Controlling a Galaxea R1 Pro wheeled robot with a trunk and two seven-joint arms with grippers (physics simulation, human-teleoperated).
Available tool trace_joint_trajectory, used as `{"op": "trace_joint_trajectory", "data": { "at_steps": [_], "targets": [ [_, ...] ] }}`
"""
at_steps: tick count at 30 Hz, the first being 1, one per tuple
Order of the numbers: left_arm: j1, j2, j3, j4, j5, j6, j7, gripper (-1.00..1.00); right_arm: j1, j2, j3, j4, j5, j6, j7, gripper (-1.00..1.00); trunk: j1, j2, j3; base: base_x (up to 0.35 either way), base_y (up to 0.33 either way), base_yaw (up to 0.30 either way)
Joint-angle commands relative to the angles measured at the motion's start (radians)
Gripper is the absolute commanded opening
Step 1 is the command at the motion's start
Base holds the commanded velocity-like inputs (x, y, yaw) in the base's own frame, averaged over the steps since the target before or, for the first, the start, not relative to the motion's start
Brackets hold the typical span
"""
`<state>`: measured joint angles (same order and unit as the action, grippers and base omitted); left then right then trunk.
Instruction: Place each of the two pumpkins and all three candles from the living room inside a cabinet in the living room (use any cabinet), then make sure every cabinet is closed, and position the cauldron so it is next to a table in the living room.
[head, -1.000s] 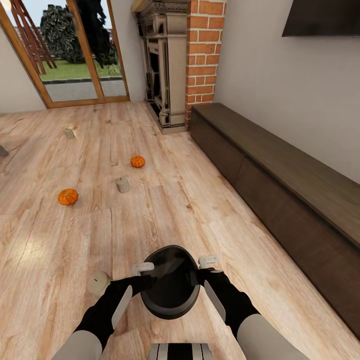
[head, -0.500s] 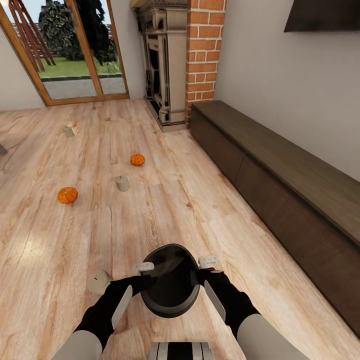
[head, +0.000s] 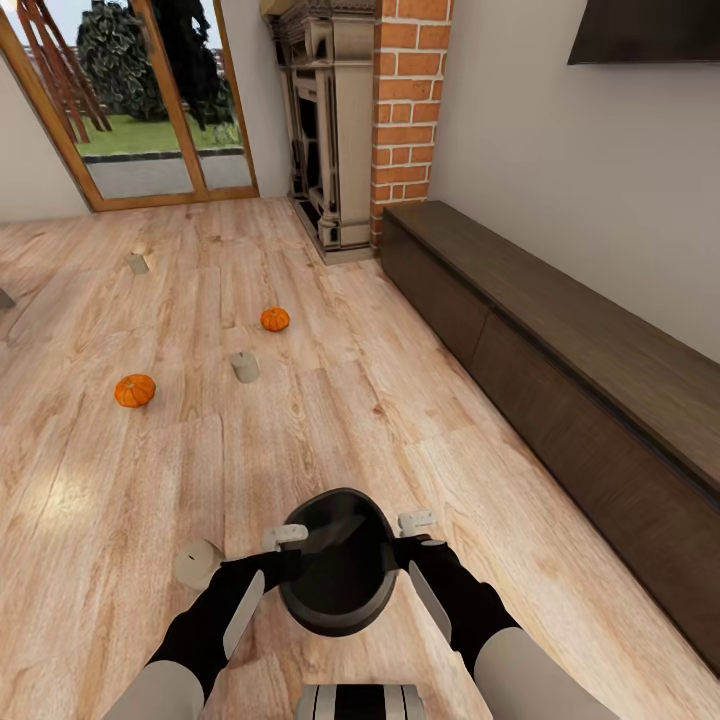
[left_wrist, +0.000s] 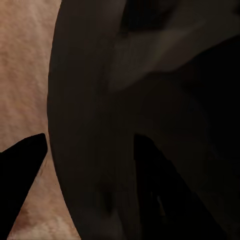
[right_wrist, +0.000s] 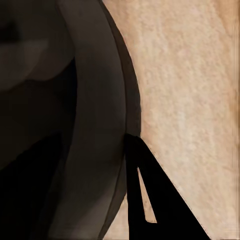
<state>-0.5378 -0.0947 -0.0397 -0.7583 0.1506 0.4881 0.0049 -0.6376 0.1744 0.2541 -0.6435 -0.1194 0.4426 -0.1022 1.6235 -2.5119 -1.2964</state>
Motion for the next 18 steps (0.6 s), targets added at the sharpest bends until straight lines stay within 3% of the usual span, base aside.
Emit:
{"op": "trace_joint_trajectory", "data": {
  "at_steps": [1,18],
  "targets": [
    [0.000,0.000,-0.002,-0.001,0.020,0.004,0.000,-1.00,0.000,0.000,0.008,-0.001,-0.048,0.001,0.002,-1.00,0.000,0.000,-0.001,0.000,0.000,0.000],
    [0.000,0.000,-0.002,-0.001,0.021,0.005,-0.002,-1.00,0.001,0.000,0.008,-0.001,-0.048,-0.001,0.002,-1.00,-0.001,0.000,0.007,0.000,0.000,0.000]
  ]
}}
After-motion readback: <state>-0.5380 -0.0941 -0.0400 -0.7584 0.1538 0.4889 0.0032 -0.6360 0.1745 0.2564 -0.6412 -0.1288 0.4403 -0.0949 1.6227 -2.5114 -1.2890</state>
